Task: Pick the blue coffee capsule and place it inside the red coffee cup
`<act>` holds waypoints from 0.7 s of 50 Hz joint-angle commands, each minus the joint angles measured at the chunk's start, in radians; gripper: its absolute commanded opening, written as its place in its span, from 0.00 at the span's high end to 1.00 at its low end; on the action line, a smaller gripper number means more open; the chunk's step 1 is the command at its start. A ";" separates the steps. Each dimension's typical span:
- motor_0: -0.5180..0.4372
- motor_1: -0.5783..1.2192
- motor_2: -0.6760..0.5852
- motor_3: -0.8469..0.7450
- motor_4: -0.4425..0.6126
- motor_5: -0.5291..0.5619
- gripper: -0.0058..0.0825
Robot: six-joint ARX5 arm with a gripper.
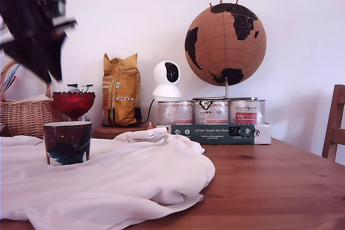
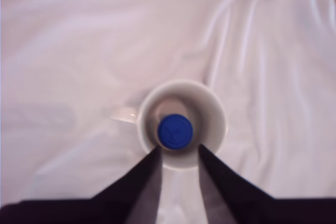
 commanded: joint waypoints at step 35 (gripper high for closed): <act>0.044 -0.534 -0.297 0.330 -0.130 -0.001 0.96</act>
